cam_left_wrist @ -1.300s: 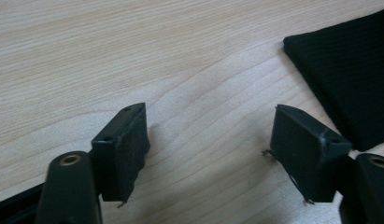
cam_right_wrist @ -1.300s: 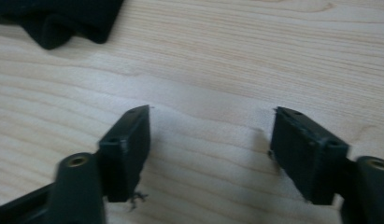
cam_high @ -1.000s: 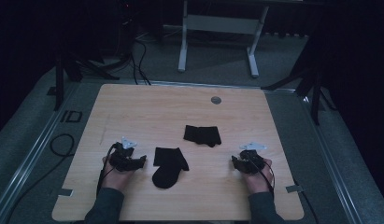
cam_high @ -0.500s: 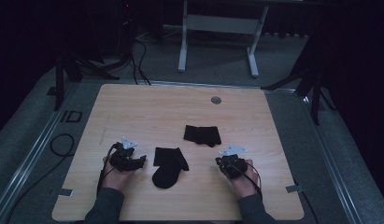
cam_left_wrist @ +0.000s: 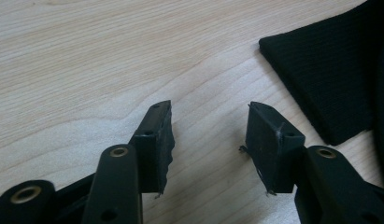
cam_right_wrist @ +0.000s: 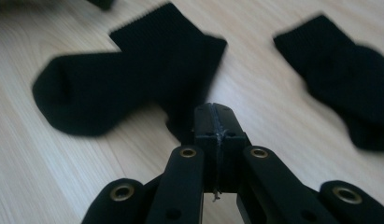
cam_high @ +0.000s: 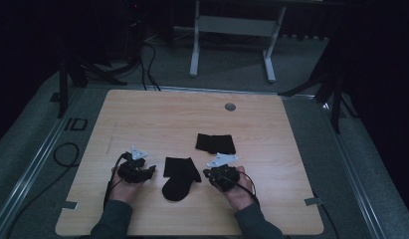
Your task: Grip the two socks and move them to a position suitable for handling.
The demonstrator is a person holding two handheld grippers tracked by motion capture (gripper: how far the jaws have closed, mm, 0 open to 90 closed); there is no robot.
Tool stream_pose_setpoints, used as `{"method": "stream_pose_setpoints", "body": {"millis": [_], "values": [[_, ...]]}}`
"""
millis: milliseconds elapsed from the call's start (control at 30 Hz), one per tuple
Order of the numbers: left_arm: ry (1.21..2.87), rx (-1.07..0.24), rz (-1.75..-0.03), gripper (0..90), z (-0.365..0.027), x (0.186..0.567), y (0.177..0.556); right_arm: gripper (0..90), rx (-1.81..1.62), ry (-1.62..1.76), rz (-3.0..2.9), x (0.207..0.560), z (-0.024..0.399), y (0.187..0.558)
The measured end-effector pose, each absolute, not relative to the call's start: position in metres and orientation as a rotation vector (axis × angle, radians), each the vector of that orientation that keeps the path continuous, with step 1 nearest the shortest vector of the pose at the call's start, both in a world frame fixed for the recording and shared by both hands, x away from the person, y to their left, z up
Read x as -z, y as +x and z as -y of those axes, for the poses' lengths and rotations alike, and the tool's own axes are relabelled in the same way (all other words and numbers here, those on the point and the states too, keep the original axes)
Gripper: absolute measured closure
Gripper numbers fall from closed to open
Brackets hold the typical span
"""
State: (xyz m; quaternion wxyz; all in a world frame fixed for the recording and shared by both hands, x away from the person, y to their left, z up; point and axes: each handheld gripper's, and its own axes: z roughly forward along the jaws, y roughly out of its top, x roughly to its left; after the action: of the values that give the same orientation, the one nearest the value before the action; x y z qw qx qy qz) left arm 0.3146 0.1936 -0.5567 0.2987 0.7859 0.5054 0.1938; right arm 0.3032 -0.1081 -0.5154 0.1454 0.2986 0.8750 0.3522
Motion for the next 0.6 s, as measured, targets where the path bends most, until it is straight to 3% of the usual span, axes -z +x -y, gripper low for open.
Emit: {"method": "stream_pose_setpoints", "body": {"millis": [433, 600], "values": [[2.098, -0.509, -1.326, 59.4, -0.189, 0.556, 0.314, 84.1, -1.007, 0.749, -2.608, 0.511, 0.055, 0.318], [2.117, -0.478, -1.289, 70.2, -0.184, 0.554, 0.312, 86.6, -0.921, 0.797, -2.612, 0.524, 0.055, 0.329]]}}
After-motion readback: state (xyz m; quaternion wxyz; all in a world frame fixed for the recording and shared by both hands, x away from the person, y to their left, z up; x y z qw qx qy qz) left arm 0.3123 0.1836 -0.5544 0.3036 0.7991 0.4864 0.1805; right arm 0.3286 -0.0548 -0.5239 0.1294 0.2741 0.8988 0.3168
